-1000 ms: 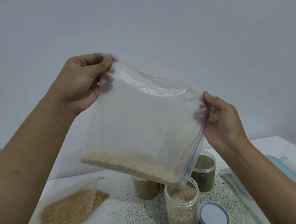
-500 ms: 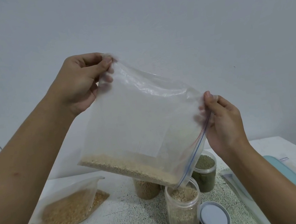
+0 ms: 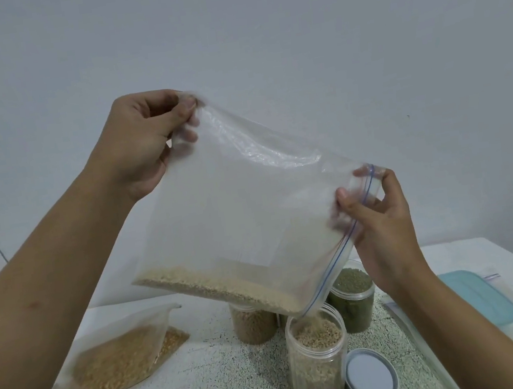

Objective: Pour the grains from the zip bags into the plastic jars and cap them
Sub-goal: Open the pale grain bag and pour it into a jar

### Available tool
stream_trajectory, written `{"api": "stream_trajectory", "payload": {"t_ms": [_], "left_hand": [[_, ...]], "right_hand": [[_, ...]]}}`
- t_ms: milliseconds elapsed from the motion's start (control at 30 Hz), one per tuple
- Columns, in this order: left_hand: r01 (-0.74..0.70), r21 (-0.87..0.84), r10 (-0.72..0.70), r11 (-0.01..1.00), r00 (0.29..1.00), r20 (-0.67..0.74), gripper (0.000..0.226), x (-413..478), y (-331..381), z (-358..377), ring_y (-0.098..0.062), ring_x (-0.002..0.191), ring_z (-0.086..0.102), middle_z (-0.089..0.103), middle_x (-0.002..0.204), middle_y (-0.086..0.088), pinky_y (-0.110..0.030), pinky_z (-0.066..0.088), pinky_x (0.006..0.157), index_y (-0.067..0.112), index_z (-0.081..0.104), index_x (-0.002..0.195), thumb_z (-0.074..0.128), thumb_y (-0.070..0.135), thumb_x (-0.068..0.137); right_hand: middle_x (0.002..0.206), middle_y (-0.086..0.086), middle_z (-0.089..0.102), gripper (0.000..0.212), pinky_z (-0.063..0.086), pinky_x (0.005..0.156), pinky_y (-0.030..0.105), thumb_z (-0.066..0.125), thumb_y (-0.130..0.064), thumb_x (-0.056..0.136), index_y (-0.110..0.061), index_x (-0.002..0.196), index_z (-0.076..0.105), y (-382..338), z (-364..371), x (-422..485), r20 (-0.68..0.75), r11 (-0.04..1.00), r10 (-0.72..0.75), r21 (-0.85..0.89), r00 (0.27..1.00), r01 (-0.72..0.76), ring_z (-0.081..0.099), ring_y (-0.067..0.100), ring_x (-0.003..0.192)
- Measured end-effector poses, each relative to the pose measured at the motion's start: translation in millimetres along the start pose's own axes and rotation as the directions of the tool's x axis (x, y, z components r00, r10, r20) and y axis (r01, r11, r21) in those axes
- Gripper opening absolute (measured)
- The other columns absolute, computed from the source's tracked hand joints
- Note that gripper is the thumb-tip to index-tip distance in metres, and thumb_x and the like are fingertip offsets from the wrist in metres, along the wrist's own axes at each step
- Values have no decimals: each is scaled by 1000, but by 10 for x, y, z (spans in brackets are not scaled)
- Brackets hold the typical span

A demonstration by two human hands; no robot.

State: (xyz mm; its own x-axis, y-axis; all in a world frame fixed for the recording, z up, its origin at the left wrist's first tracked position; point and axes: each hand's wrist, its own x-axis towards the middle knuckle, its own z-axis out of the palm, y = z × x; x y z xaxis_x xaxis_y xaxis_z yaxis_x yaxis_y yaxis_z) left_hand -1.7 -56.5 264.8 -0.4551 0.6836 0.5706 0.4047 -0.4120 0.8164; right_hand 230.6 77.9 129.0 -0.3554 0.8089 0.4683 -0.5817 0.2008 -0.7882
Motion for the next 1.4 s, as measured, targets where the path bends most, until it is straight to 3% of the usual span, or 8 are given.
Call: {"api": "stream_trajectory", "payload": {"t_ms": [200,400,1133,1300,1400], "left_hand": [[2,4,-2,1000,1000,6,12,16,10,10,-9,59,56,65,71,4,-20,47,60,11,74,95,63,14,99],[-6,9,6,1000,1000,16,12,45,39,11,-9,60,56,65,71,4,-21,47,61,11,74,96,63,14,99],[-29,23,28,999,999,26,14,92,98,24,-10,60,56,65,74,3,-24,46,61,15,76,90,65,16,98],[-105,128,102,986,994,29,14,45,59,84,-10,61,56,63,74,3,-25,46,63,12,72,94,62,17,102],[-203,325,217,924,976,-7,16,0,19,104,-10,61,61,63,76,5,-23,47,62,15,70,95,60,24,104]], "right_hand": [[80,6,65,33,55,76,35,68,-4,91,-14,118,52,19,-4,8,-10,999,-41,-8,999,41,62,21,69],[81,8,64,32,53,67,30,67,-1,92,-13,116,51,31,7,27,-26,998,-64,1,998,64,59,23,64],[77,1,64,29,52,64,31,62,3,95,-15,114,49,-39,49,63,-59,995,-95,-10,994,94,60,19,64],[75,-2,64,27,50,62,32,61,2,97,-16,113,48,5,36,19,-75,996,-83,-17,994,82,59,20,64],[75,-1,64,27,50,60,31,61,2,96,-15,112,48,28,42,-11,-89,997,-71,-2,994,72,59,20,65]]}}
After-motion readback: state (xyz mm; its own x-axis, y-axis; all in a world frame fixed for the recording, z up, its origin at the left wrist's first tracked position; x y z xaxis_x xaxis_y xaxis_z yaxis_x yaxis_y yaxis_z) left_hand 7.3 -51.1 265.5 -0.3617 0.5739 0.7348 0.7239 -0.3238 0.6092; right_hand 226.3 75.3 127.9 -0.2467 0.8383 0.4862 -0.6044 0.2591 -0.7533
